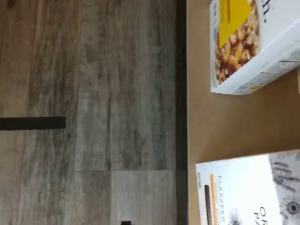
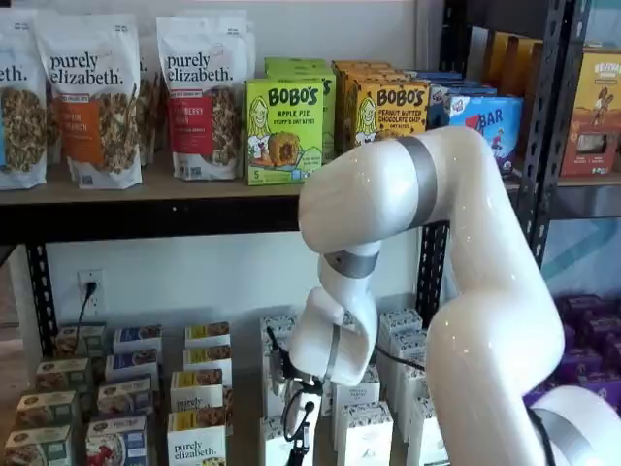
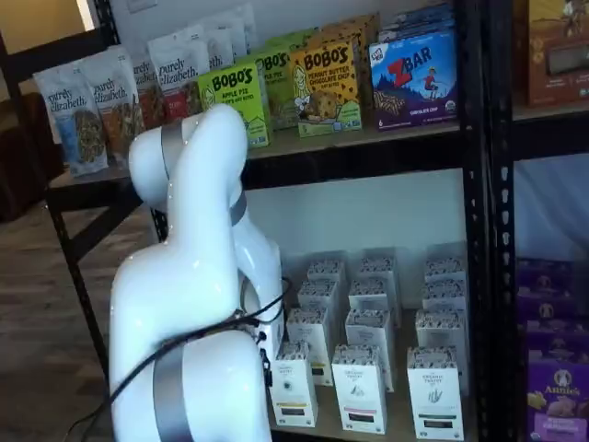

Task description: Pick up the white box with a yellow strip in the middle, on the bottom shelf, the fourth box from the left

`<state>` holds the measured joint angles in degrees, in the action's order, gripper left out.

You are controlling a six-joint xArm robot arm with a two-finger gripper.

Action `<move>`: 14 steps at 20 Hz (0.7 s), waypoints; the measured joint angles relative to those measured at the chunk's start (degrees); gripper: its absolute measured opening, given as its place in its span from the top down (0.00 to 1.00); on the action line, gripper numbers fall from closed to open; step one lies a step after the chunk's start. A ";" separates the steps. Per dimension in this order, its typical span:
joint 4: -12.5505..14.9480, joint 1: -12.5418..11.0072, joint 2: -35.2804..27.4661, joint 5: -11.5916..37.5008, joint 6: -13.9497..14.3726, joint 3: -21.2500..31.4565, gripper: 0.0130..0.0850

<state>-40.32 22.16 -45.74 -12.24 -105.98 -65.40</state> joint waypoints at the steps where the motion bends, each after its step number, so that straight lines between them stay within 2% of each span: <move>1: -0.50 -0.11 -0.15 -0.05 -0.55 -0.26 0.00; 8: -2.69 -1.26 -1.34 -1.08 -3.37 -2.98 0.00; 10: -2.04 -1.59 -1.81 -1.41 -2.94 -3.93 0.00; 14: 1.27 -2.37 -3.15 -2.28 -0.38 -6.23 0.00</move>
<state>-39.05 19.79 -48.90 -14.53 -106.35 -71.63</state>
